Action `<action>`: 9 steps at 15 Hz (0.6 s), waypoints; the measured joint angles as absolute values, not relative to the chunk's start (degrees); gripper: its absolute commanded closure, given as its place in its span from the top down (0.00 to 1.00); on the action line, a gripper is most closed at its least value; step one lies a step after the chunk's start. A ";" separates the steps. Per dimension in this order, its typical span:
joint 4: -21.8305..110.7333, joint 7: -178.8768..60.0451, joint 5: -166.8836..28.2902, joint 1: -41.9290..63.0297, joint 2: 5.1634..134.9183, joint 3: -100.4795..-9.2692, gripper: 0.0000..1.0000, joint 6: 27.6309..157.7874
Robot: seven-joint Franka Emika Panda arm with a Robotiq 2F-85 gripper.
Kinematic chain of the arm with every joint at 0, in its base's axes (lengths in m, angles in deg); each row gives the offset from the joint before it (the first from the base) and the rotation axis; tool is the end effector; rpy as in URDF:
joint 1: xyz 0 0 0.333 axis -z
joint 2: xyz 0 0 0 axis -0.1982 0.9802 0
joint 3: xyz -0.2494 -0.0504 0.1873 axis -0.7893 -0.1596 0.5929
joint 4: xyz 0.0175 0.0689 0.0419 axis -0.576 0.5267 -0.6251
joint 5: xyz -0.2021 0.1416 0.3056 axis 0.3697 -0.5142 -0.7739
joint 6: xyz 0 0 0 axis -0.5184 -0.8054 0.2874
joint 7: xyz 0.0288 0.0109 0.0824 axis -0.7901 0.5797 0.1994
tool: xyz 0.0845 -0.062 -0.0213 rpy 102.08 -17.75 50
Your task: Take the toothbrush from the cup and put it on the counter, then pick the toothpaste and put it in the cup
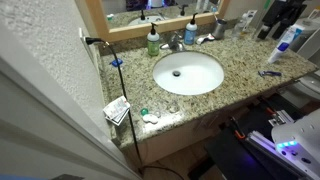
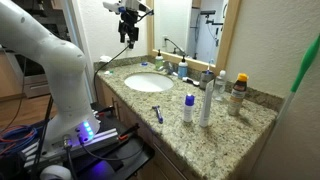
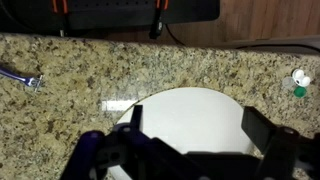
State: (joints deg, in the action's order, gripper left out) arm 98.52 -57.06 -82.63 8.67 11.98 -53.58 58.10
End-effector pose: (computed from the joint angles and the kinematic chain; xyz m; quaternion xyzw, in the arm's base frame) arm 0.3227 0.0157 0.4924 -0.9931 0.0317 0.0460 0.1027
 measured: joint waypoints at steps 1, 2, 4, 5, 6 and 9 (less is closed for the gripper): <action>98.52 -57.06 -82.63 8.67 11.98 -53.58 1.00 58.10; 98.52 -57.07 -82.63 8.67 11.98 -53.58 1.00 58.10; 98.52 -57.07 -82.63 8.67 11.98 -53.58 1.00 58.10; 98.52 -57.07 -82.63 8.67 11.98 -53.58 1.00 58.10; 98.52 -57.07 -82.63 8.67 11.98 -53.58 1.00 58.10; 98.43 -59.93 -82.60 9.50 12.46 -53.29 1.00 60.42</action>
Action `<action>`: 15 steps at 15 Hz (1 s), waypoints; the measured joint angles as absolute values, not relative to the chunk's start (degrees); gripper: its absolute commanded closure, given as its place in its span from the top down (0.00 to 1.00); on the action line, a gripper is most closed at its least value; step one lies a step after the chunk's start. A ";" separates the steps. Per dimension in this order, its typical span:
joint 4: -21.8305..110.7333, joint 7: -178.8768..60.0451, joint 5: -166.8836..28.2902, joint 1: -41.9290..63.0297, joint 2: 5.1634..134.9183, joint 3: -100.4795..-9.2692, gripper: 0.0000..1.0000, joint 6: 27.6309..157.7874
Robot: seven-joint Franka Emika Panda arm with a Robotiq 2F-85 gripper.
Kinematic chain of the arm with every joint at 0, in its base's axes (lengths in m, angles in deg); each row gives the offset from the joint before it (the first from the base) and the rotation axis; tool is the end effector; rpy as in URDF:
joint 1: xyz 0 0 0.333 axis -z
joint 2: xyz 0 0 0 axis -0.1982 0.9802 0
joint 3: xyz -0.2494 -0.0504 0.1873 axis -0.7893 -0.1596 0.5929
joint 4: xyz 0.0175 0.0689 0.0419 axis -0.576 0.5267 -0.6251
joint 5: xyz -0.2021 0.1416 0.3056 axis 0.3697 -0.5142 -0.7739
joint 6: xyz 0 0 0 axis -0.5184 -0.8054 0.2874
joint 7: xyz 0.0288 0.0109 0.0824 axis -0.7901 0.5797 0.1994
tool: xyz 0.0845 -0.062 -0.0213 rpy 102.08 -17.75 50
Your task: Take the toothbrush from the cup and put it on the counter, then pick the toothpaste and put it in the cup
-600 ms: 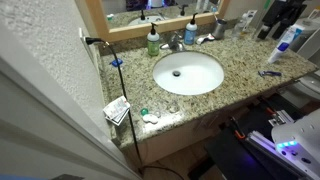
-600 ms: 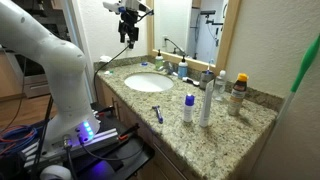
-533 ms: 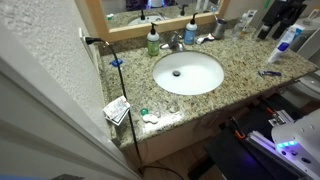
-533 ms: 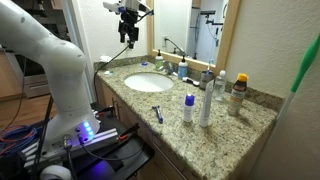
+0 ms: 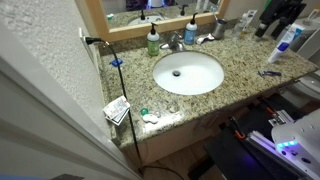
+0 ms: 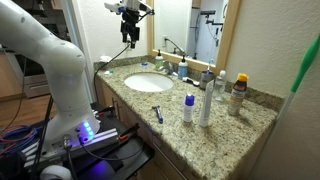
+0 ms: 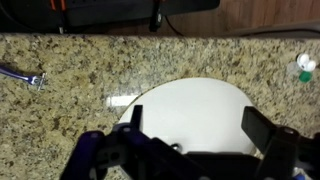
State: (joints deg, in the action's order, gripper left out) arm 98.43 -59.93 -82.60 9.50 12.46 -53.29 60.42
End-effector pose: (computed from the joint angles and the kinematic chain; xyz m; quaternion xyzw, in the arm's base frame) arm 0.3289 0.0119 0.4936 -0.9924 0.0643 0.0311 0.1000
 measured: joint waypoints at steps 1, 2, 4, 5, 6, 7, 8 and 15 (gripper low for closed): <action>97.80 -61.75 -82.59 10.51 13.53 -53.44 1.00 62.93; 96.41 -62.75 -82.55 11.88 15.40 -54.02 1.00 65.43; 92.43 -63.66 -82.55 14.87 20.24 -56.08 1.00 69.95; 90.16 -64.21 -82.58 16.16 22.79 -57.26 1.00 71.99; 87.74 -64.96 -83.05 17.16 25.29 -58.33 1.00 73.35; 85.44 -65.29 -83.49 17.79 27.39 -59.16 1.00 73.60; 83.89 -65.40 -83.76 18.07 28.81 -59.60 1.00 73.60; 84.68 -66.25 -78.97 18.41 30.95 -58.65 1.00 84.96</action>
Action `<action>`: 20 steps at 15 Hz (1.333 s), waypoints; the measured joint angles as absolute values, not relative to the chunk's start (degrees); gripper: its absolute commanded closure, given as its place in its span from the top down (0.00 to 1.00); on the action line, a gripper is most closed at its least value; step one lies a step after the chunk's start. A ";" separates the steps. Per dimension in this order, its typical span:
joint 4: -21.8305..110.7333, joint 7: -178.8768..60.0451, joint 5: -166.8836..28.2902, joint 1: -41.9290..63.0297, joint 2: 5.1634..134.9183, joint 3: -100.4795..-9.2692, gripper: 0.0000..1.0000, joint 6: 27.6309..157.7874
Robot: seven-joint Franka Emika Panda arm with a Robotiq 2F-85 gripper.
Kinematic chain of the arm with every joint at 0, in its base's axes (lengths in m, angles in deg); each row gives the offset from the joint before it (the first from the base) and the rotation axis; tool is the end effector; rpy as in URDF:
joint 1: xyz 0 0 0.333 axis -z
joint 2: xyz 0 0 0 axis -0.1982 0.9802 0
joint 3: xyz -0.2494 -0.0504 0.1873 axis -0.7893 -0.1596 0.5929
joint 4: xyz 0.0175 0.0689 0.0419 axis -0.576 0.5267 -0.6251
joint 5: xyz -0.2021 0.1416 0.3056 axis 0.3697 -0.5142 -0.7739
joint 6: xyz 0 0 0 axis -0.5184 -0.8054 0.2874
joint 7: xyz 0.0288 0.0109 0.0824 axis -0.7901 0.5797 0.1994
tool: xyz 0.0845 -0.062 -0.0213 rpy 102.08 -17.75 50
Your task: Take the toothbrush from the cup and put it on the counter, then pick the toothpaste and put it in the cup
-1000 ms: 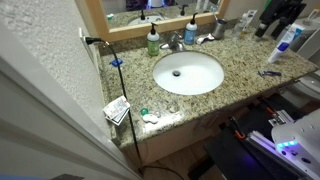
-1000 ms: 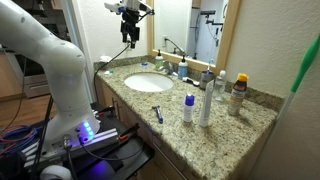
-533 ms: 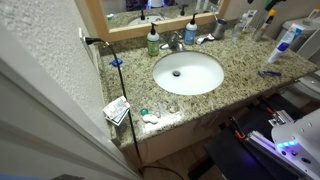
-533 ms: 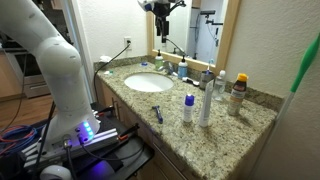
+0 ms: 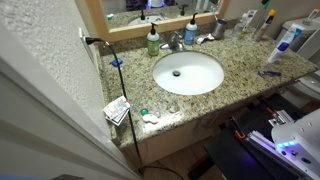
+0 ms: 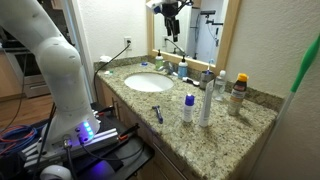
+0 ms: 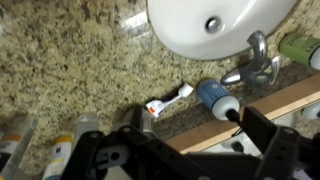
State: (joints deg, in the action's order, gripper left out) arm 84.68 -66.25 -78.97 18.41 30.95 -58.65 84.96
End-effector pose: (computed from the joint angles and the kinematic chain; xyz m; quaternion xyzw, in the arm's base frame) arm 0.4438 -0.1179 0.5240 -0.9547 0.2491 -0.1453 0.0738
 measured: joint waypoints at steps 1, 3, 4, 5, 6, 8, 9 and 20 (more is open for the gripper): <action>85.14 -66.26 -77.21 18.54 32.16 -58.51 1.00 89.74; 85.31 -66.49 -73.56 18.99 35.58 -58.31 1.00 99.53; 85.29 -67.82 -71.37 19.51 37.53 -57.99 1.00 104.54; 85.22 -68.36 -71.04 19.67 38.81 -57.85 1.00 105.96; 85.16 -68.35 -71.16 19.63 39.20 -57.85 1.00 105.89; 85.15 -68.35 -71.17 19.61 38.50 -57.85 1.00 105.65; 85.15 -68.35 -71.17 19.61 38.16 -57.85 1.00 105.58; 79.29 -90.74 -39.88 24.42 56.07 -54.29 1.00 118.82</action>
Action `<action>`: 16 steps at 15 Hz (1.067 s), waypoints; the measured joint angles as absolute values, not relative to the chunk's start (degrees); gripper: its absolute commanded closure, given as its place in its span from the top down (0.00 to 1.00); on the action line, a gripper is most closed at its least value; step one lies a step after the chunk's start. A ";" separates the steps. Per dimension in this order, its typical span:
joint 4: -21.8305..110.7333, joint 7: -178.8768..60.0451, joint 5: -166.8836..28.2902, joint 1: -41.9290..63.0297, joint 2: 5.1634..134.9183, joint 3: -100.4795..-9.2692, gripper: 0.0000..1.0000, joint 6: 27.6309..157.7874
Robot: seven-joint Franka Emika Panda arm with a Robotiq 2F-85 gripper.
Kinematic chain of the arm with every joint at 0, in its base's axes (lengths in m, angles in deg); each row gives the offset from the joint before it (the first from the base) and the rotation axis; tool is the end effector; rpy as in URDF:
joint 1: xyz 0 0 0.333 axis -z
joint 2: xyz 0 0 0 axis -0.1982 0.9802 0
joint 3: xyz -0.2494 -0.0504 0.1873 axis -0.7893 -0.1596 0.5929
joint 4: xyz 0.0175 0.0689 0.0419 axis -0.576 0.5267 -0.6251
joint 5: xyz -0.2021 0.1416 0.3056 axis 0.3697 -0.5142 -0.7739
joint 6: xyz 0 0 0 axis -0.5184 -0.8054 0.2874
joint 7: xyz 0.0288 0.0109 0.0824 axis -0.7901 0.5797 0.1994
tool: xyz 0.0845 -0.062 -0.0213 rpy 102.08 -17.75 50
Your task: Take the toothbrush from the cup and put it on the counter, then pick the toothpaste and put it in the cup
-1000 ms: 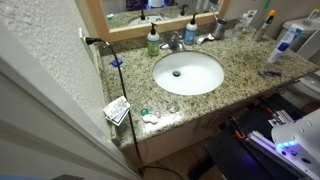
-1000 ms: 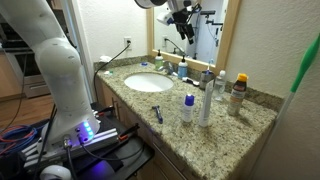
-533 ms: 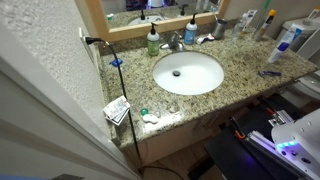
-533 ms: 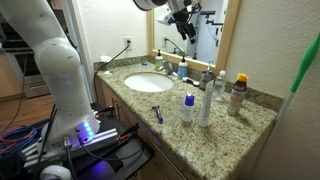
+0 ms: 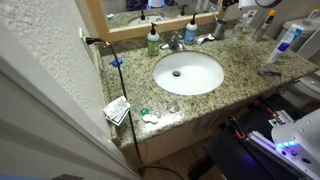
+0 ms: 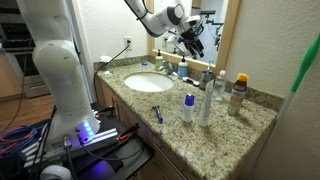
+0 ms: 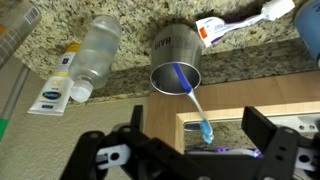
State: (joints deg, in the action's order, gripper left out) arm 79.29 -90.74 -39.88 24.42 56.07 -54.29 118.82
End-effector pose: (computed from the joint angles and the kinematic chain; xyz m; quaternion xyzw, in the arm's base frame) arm 0.5537 -0.1357 0.4107 0.9317 -0.2020 0.2794 0.1143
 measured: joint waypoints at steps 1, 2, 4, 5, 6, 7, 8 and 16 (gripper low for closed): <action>78.81 -90.74 -39.88 24.43 56.34 -54.28 1.00 118.82; 78.58 -90.74 -39.88 24.46 56.33 -54.28 1.00 118.82; 78.03 -94.36 -34.25 24.44 56.94 -54.79 1.00 118.55; 77.35 -97.92 -29.58 24.45 58.03 -55.26 1.00 118.68; 76.33 -101.20 -25.55 24.43 59.54 -55.73 1.00 118.83; 75.06 -103.87 -22.56 24.41 61.31 -56.08 1.00 119.14; 73.62 -105.71 -20.76 24.38 63.17 -56.32 1.00 119.48; 66.33 -107.19 -22.83 24.22 70.72 -55.67 1.00 121.16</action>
State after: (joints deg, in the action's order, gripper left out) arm 66.33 -107.19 -22.83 24.22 70.72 -55.67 121.16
